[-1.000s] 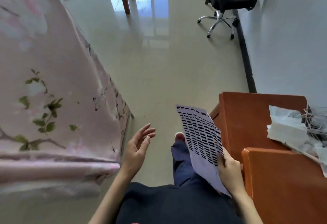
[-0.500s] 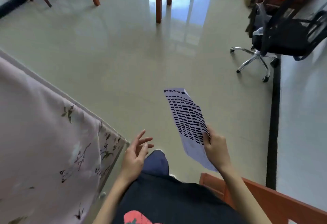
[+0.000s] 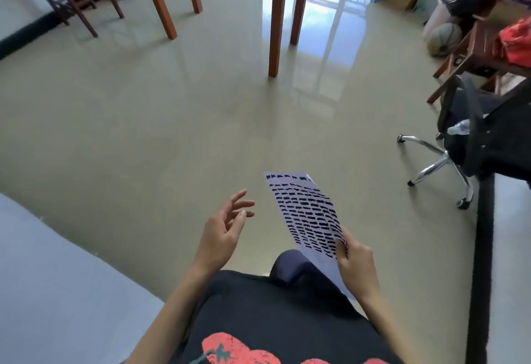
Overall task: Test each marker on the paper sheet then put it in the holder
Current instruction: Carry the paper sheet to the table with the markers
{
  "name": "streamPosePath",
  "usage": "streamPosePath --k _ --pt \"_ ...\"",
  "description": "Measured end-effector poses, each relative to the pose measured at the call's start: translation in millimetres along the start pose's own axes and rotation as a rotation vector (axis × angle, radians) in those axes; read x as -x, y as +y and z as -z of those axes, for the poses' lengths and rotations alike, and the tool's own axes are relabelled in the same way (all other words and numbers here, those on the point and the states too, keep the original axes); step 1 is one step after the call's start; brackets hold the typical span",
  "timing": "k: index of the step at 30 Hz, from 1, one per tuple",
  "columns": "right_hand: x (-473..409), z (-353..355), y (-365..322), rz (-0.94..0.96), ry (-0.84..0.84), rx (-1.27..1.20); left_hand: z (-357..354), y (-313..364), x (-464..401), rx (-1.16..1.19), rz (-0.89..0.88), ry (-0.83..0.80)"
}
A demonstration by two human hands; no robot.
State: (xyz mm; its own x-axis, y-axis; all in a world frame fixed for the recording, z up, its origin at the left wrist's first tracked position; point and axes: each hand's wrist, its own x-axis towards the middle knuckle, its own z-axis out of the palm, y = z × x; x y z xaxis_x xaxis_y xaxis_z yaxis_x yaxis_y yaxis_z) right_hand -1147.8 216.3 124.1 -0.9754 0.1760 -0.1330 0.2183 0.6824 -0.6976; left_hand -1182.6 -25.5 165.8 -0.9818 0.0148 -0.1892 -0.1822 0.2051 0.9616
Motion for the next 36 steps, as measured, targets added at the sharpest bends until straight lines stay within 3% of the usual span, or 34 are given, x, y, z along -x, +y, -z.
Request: streamPosePath --k 5,9,16,20,26,36 --pt "-125 -6 -2 0.011 -0.021 0.001 -9 16 -122 -0.016 0.009 0.009" --pt "-246 -9 -17 0.059 -0.132 -0.007 -18 17 -216 0.003 0.065 0.089" --pt "-451 10 -117 0.231 -0.288 -0.019 -11 31 -340 0.097 0.212 0.256" --pt "-542 -13 -159 0.266 -0.332 -0.033 8 33 -411 0.126 0.236 0.339" --pt "-657 -87 -206 0.249 -0.394 -0.028 71 35 -537 0.145 0.234 0.441" --pt "-826 -180 -318 0.245 -0.376 -0.02 231 87 -757 0.049 0.163 0.435"
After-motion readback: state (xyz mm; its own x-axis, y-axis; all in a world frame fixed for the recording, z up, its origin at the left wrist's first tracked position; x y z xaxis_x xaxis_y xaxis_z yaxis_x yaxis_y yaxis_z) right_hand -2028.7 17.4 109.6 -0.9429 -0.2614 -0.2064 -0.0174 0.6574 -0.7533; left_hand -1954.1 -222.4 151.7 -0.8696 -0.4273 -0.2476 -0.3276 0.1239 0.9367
